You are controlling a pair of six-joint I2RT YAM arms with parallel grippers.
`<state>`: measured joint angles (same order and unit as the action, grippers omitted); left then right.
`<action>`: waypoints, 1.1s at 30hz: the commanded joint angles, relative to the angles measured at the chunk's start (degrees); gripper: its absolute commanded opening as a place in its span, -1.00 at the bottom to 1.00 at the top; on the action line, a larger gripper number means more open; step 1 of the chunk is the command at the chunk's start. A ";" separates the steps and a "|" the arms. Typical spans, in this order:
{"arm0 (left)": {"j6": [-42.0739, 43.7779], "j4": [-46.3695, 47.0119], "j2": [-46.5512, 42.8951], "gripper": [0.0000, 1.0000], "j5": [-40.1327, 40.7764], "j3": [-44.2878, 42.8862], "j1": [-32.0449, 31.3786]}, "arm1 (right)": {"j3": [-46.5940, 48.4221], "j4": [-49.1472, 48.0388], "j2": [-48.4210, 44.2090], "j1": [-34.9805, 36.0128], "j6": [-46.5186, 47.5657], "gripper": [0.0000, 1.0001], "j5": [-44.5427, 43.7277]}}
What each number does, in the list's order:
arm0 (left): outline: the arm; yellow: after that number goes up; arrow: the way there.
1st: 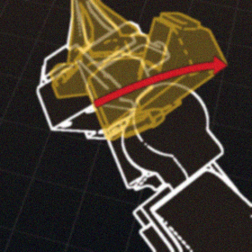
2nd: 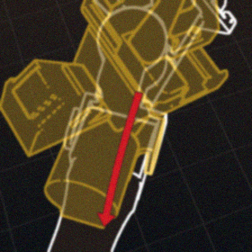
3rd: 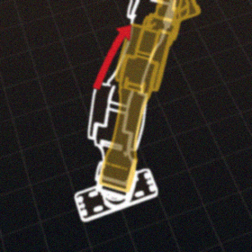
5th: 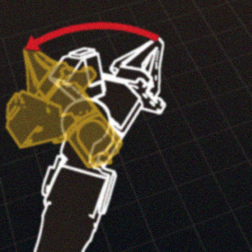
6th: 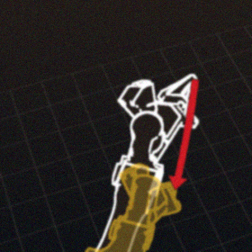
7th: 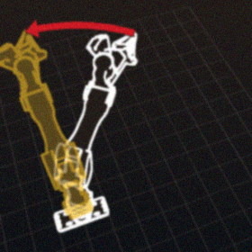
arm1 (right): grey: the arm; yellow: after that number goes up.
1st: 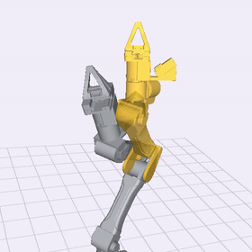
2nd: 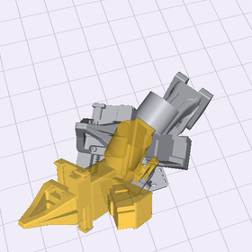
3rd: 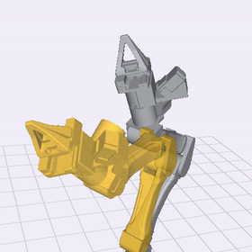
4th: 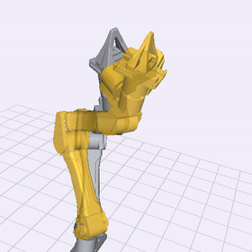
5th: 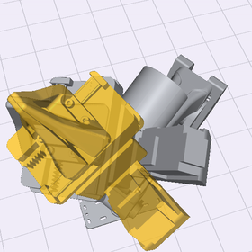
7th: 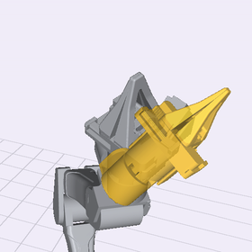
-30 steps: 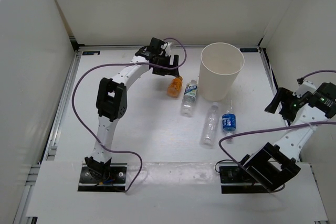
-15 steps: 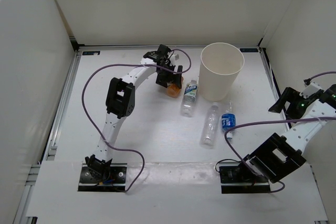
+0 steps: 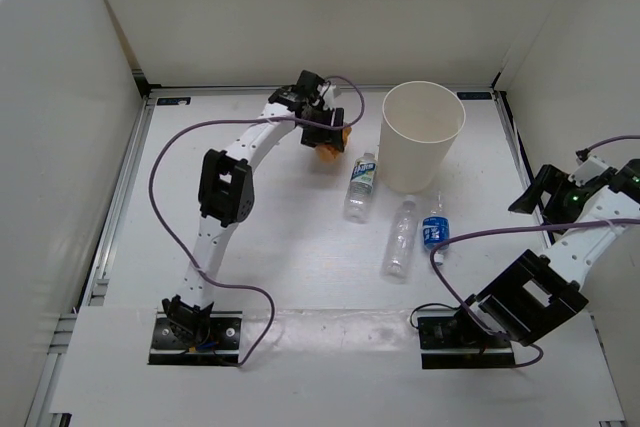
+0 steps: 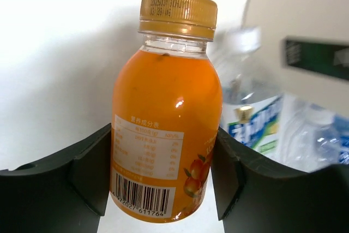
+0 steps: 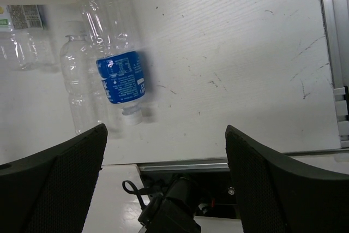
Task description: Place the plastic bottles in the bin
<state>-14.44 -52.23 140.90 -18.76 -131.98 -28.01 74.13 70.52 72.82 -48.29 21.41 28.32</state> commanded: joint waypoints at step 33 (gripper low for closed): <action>-5.69 34.05 -11.97 0.38 -3.82 -3.19 -16.72 | -1.00 -0.38 -3.30 10.41 -3.21 0.80 1.13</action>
<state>-19.40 -15.79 129.99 -21.08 -132.75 -44.21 73.17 70.43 70.30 -39.05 18.44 29.26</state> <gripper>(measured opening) 0.724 0.901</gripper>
